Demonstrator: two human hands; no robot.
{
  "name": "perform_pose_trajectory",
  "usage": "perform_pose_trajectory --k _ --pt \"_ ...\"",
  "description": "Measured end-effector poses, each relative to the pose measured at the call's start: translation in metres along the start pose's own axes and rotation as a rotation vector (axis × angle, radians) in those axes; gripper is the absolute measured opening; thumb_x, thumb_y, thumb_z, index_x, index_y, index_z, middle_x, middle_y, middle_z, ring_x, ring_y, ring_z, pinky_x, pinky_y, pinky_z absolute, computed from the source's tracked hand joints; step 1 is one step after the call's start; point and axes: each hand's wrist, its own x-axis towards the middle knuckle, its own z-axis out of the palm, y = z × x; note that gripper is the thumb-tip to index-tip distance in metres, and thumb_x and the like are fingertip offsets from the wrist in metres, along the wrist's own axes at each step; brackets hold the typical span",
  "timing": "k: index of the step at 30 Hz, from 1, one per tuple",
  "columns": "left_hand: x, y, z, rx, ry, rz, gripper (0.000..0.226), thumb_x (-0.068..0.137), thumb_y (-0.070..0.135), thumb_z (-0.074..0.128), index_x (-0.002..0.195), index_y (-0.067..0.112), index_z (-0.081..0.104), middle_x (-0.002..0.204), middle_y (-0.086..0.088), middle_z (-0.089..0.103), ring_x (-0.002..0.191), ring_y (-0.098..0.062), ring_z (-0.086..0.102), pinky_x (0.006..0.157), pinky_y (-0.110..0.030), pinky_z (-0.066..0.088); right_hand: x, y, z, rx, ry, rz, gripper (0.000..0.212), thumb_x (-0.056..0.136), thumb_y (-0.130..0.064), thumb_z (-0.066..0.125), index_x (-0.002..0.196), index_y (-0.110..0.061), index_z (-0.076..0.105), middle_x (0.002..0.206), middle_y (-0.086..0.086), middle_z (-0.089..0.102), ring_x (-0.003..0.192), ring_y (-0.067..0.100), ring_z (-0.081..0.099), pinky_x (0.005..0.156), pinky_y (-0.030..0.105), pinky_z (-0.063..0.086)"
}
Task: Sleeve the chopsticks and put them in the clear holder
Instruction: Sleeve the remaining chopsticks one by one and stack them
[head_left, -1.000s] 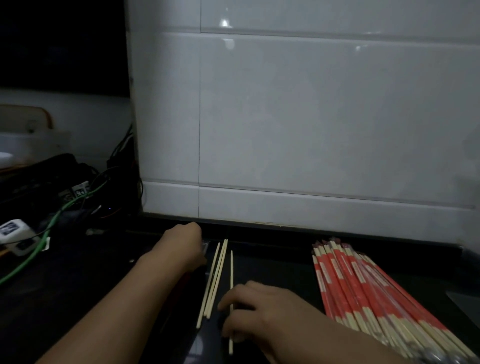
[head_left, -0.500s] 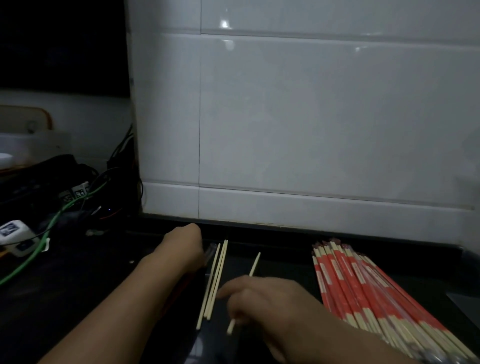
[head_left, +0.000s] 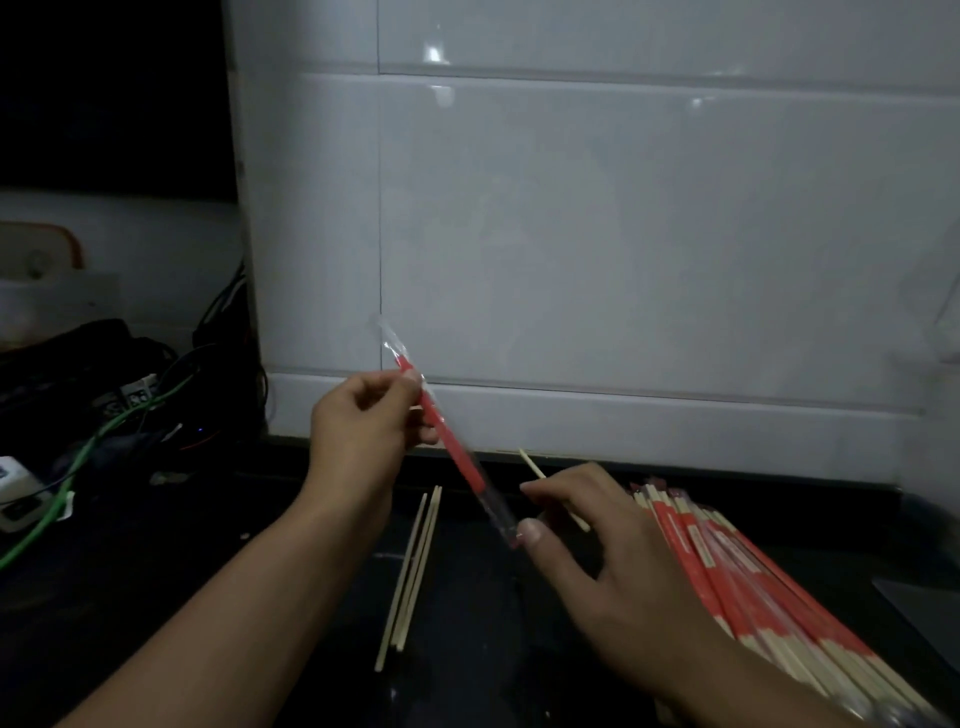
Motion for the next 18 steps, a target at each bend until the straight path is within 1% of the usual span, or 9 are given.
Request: perform_pose_trajectory --k 2,4,6,8,12,13,15,18 --pt "-0.006 -0.005 0.007 -0.046 0.014 0.014 0.012 0.098 0.011 0.059 0.098 -0.001 0.062 0.077 -0.012 0.065 0.056 -0.012 0.066 0.055 -0.02 0.054 0.001 -0.003 0.002 0.012 -0.009 0.017 0.035 0.086 -0.055 0.054 0.106 -0.029 0.066 0.102 -0.018 0.056 0.099 0.003 0.059 0.08 0.009 0.043" --pt "-0.012 -0.008 0.011 -0.053 0.011 0.035 0.013 0.098 0.011 0.058 0.1 -0.001 0.062 0.084 -0.013 0.065 0.063 -0.013 0.07 0.059 -0.021 0.057 0.001 -0.006 0.004 0.045 -0.018 0.016 0.035 0.086 -0.056 0.054 0.103 -0.029 0.066 0.101 -0.017 0.056 0.099 0.004 0.06 0.079 0.01 0.043" --pt "-0.014 -0.009 0.012 -0.066 0.023 0.042 0.013 0.098 0.012 0.058 0.101 -0.001 0.061 0.084 -0.012 0.064 0.065 -0.014 0.071 0.062 -0.024 0.059 0.001 -0.006 0.008 0.01 0.004 -0.009 0.029 0.087 -0.052 0.056 0.099 -0.028 0.067 0.098 -0.016 0.057 0.095 0.005 0.06 0.077 0.011 0.044" --pt "-0.013 -0.007 0.011 -0.081 0.048 0.031 0.011 0.098 0.011 0.058 0.099 0.0 0.061 0.08 -0.01 0.063 0.063 -0.018 0.072 0.064 -0.029 0.06 0.002 -0.003 0.01 -0.019 0.071 -0.033 0.02 0.09 -0.044 0.057 0.091 -0.027 0.067 0.091 -0.014 0.058 0.089 0.006 0.061 0.074 0.013 0.044" --pt "-0.011 -0.004 0.009 -0.095 0.087 0.009 0.009 0.098 0.01 0.058 0.098 0.001 0.06 0.081 -0.012 0.064 0.064 -0.022 0.073 0.06 -0.025 0.058 0.008 0.002 0.006 0.027 0.193 0.008 0.014 0.09 -0.034 0.061 0.079 -0.028 0.065 0.083 -0.01 0.06 0.082 0.009 0.061 0.069 0.013 0.043" --pt "-0.012 -0.003 0.01 -0.104 0.088 0.004 0.009 0.098 0.01 0.058 0.098 0.002 0.059 0.082 -0.013 0.065 0.065 -0.023 0.074 0.06 -0.024 0.058 0.009 0.003 0.003 0.025 0.198 0.013 0.014 0.09 -0.034 0.061 0.077 -0.03 0.064 0.082 -0.01 0.06 0.081 0.01 0.061 0.068 0.013 0.042" --pt "-0.014 -0.002 0.011 -0.105 0.099 0.009 0.008 0.098 0.011 0.058 0.098 0.003 0.059 0.085 -0.014 0.066 0.068 -0.023 0.075 0.061 -0.023 0.058 0.008 0.001 0.001 0.049 0.17 0.009 0.017 0.09 -0.042 0.057 0.077 -0.034 0.063 0.083 -0.01 0.06 0.083 0.01 0.061 0.069 0.013 0.042" --pt "-0.016 -0.002 0.011 -0.103 0.122 0.033 0.005 0.099 0.011 0.057 0.096 0.007 0.058 0.087 -0.013 0.067 0.071 -0.022 0.075 0.061 -0.021 0.058 0.004 -0.005 0.002 0.128 0.079 0.012 0.031 0.089 -0.056 0.055 0.084 -0.029 0.069 0.088 -0.01 0.062 0.088 0.012 0.063 0.073 0.017 0.047"
